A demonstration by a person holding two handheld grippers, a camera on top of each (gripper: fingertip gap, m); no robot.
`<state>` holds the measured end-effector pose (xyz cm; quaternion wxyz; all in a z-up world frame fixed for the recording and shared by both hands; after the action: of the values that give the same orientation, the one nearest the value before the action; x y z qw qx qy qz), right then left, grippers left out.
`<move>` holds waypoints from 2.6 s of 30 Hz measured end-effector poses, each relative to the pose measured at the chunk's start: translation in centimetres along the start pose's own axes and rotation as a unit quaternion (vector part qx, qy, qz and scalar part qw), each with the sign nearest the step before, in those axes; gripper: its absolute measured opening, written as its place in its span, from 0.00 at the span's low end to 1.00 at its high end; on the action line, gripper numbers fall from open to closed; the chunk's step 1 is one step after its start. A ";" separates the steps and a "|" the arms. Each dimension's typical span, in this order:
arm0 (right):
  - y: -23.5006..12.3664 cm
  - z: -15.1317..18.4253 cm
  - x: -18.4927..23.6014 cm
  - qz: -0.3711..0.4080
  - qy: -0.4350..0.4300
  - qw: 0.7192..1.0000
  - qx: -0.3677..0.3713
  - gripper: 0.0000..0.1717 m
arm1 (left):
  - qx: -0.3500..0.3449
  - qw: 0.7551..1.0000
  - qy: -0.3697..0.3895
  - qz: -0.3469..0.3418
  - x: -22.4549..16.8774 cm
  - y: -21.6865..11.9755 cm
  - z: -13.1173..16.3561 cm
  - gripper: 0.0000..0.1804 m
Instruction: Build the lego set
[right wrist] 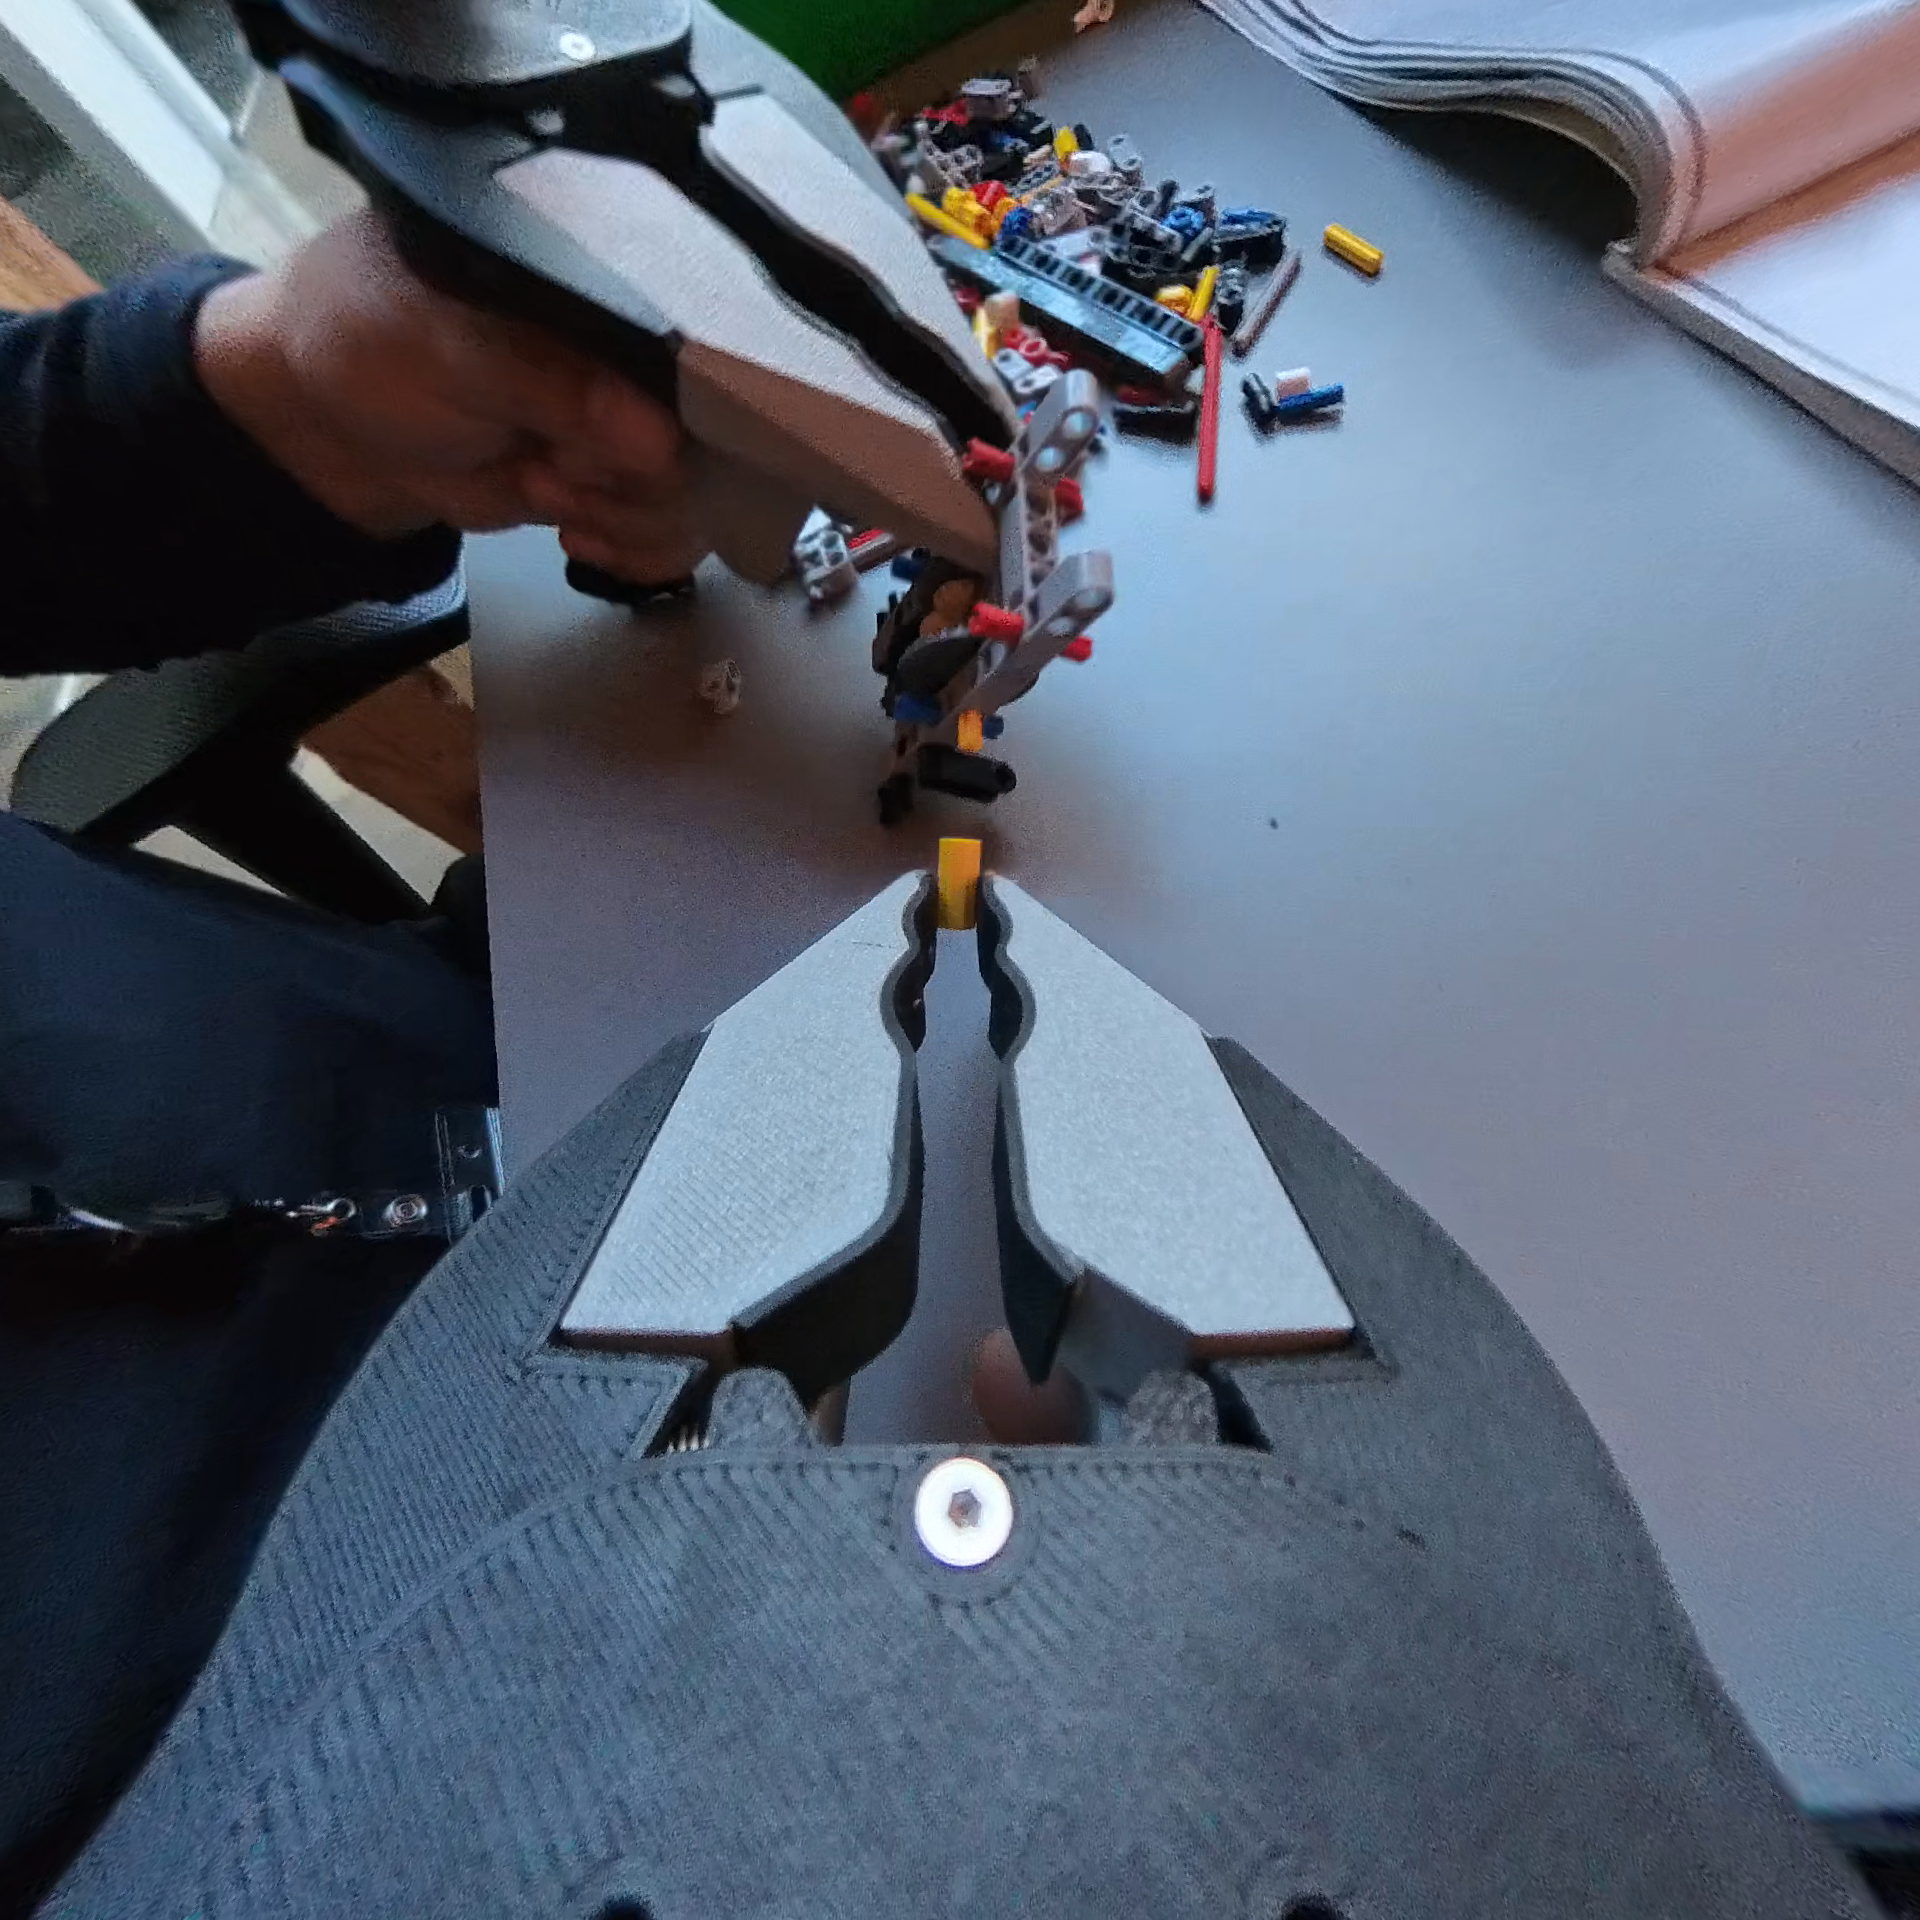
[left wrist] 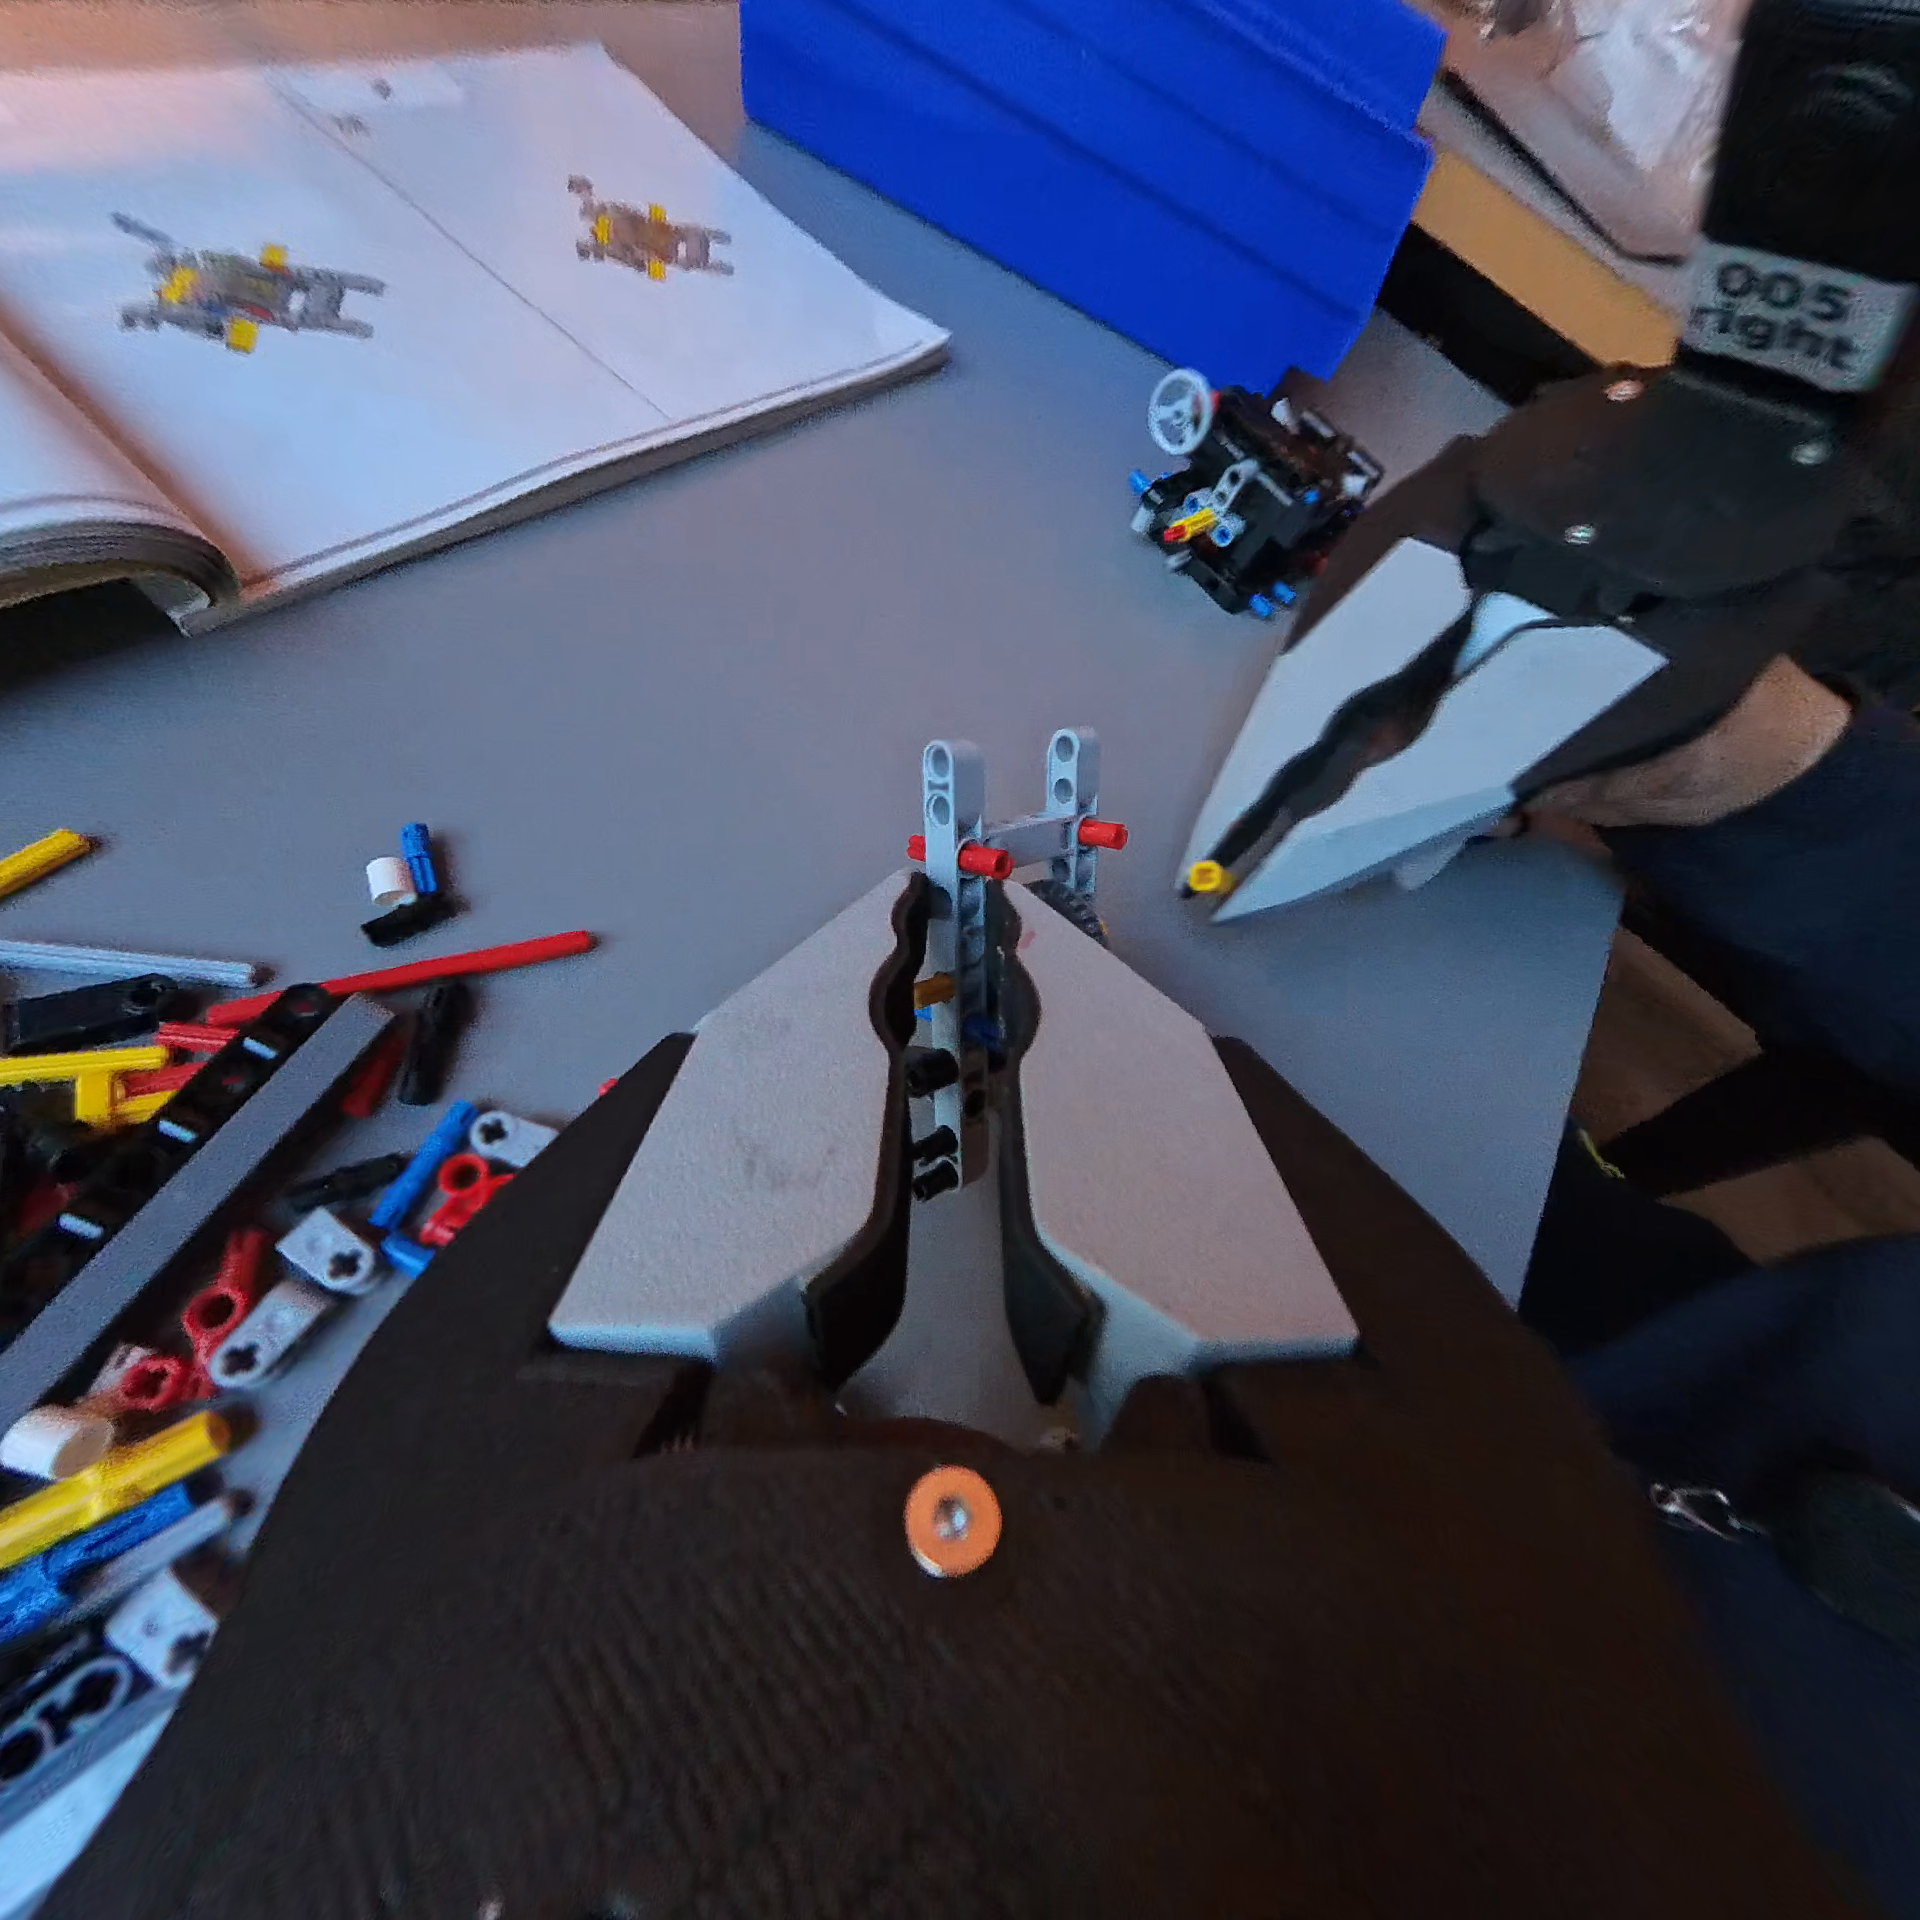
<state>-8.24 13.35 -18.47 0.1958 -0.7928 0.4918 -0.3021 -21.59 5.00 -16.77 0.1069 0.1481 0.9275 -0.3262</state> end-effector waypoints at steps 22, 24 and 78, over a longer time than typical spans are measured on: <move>0.3 -1.2 2.9 0.047 -0.200 0.976 -0.065 0.03 | -0.119 0.990 0.077 0.023 -3.2 -3.0 0.3 0.04; 0.6 -1.1 2.9 0.047 -0.200 0.977 -0.053 0.03 | -0.118 0.990 0.082 0.017 -3.1 -2.9 0.3 0.04; 2.6 -0.8 1.5 -0.009 -0.105 0.993 0.062 0.03 | -0.049 0.990 0.117 -0.062 -3.3 -0.6 1.2 0.04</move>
<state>-9.97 10.85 -19.07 0.2922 -0.8108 0.4422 -0.2484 -18.55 3.08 -16.38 -0.0156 0.1225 0.9559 -0.2665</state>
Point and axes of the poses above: each gripper's, where its closed fingertips meet, y out along the fingers, z out of its underside, x = y × z across the jaws, the point moved 7 cm from there along -y, back along the fingers, and after that the axes turned 7 degrees about x, right-handed, at the moved point
